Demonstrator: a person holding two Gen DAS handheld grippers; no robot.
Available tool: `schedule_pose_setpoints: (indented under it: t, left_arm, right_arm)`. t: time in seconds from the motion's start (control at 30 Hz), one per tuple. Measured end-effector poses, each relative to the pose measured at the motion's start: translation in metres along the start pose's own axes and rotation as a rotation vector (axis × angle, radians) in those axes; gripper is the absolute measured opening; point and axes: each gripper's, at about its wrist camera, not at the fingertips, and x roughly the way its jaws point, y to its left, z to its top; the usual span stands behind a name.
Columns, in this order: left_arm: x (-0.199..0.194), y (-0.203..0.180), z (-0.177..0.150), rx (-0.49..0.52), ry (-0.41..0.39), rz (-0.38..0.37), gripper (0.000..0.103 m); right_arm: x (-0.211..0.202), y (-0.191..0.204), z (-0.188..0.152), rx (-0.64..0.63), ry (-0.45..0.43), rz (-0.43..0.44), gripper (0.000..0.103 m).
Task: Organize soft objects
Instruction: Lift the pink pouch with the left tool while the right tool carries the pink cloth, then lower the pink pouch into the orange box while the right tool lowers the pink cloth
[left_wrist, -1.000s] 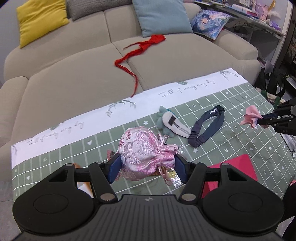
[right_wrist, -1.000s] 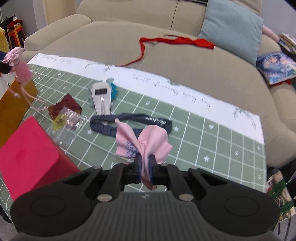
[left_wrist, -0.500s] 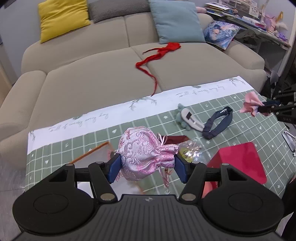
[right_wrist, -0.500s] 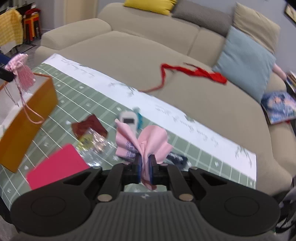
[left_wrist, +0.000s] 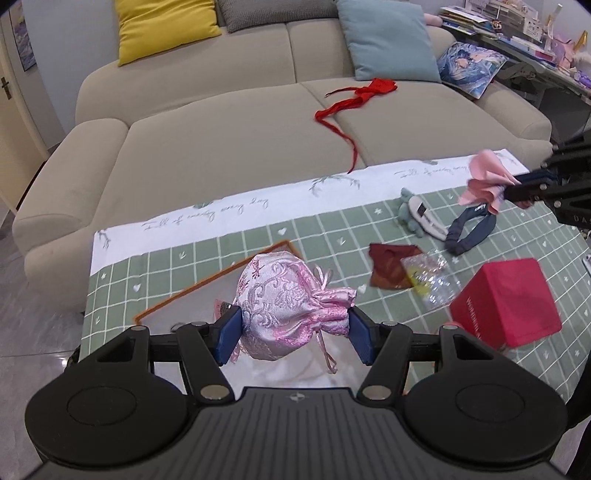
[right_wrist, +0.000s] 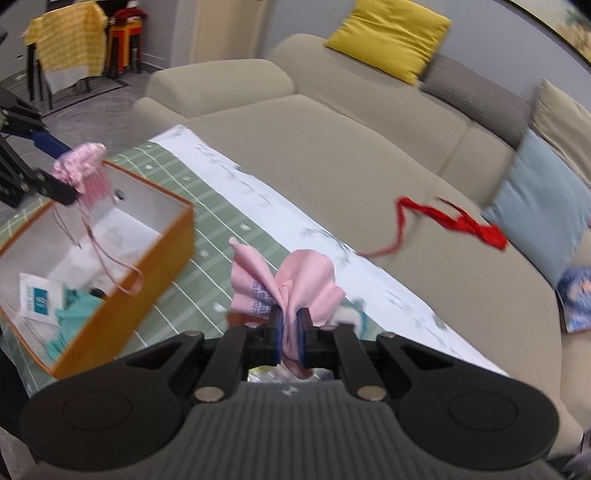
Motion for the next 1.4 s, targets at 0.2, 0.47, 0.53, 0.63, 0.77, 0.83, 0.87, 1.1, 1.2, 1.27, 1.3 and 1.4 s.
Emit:
schedule_pose_setpoints:
  t: [0.2,0.47,0.53,0.63,0.77,0.83,0.87,1.1,1.2,1.27,1.3,1.4]
  left_arm:
    - [0.004,0.019,-0.015,-0.024,0.016,-0.004,0.070]
    - [0.025,0.029,-0.033,0.001,0.080,-0.017,0.070]
    - [0.032,0.032,-0.039,0.004,0.101,-0.019,0.070]
    - [0.043,0.034,-0.050,0.031,0.147,-0.012,0.070]
    - [0.054,0.040,-0.064,0.048,0.188,-0.010,0.070]
    - [0.058,0.044,-0.069,0.053,0.201,-0.004,0.070]
    - [0.059,0.046,-0.071,0.054,0.207,0.000,0.070]
    - [0.070,0.045,-0.084,0.119,0.269,-0.008,0.070]
    - [0.080,0.039,-0.089,0.167,0.292,0.003,0.070]
    - [0.088,0.036,-0.092,0.195,0.311,0.014,0.070]
    - [0.091,0.035,-0.093,0.199,0.317,0.015,0.070]
    - [0.100,0.037,-0.095,0.190,0.331,0.005,0.070]
  right_arm:
    - [0.006,0.046,0.032,-0.051,-0.032,0.058,0.005]
    - [0.027,0.102,0.062,-0.091,-0.039,0.152,0.005]
    - [0.034,0.117,0.066,-0.108,-0.033,0.170,0.005]
    - [0.046,0.136,0.071,-0.133,-0.019,0.197,0.005]
    - [0.062,0.159,0.073,-0.158,0.004,0.238,0.005]
    - [0.071,0.172,0.071,-0.164,0.019,0.260,0.005]
    - [0.076,0.176,0.070,-0.169,0.028,0.270,0.005]
    - [0.116,0.215,0.063,-0.217,0.109,0.313,0.005]
    - [0.135,0.229,0.057,-0.237,0.152,0.327,0.005]
    - [0.147,0.239,0.051,-0.256,0.181,0.332,0.005]
    - [0.152,0.244,0.048,-0.269,0.190,0.327,0.005]
    - [0.165,0.255,0.040,-0.313,0.207,0.300,0.005]
